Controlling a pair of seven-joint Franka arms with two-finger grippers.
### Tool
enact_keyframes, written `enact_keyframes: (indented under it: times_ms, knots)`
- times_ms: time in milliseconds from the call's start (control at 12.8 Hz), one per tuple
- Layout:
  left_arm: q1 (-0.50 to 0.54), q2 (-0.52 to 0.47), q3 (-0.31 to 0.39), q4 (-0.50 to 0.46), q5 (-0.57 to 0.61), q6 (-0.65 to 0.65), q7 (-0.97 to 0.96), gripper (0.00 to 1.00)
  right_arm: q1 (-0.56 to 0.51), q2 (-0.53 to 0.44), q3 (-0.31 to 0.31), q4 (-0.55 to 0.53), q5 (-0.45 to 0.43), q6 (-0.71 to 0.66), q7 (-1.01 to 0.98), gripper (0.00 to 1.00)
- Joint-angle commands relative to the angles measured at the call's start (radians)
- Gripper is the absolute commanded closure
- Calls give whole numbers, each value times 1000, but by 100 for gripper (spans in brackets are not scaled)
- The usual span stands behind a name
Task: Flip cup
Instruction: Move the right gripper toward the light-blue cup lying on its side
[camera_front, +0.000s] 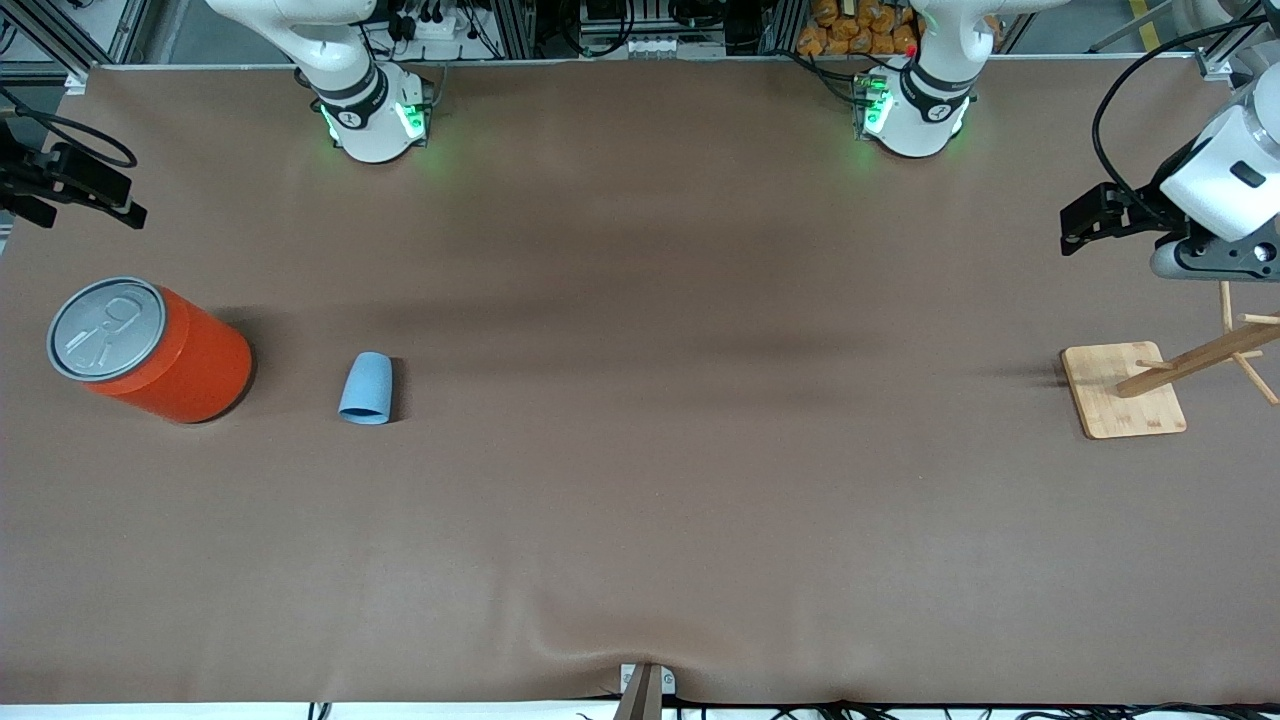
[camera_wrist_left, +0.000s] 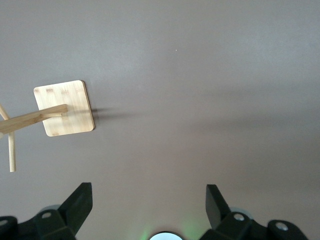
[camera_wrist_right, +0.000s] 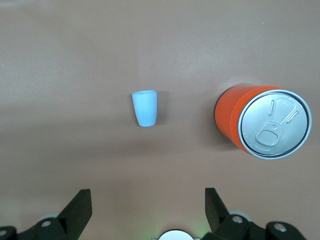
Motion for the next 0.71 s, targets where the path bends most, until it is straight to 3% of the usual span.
enact_keyframes:
  times_ms: [0, 627]
  knots:
    - [5, -13, 3, 7, 12, -17, 9, 0, -24, 4, 16, 20, 5, -6, -12, 0]
    - [4, -5, 3, 7, 6, -17, 6, 0, -18, 19, 18, 18, 16, -11, -9, 0]
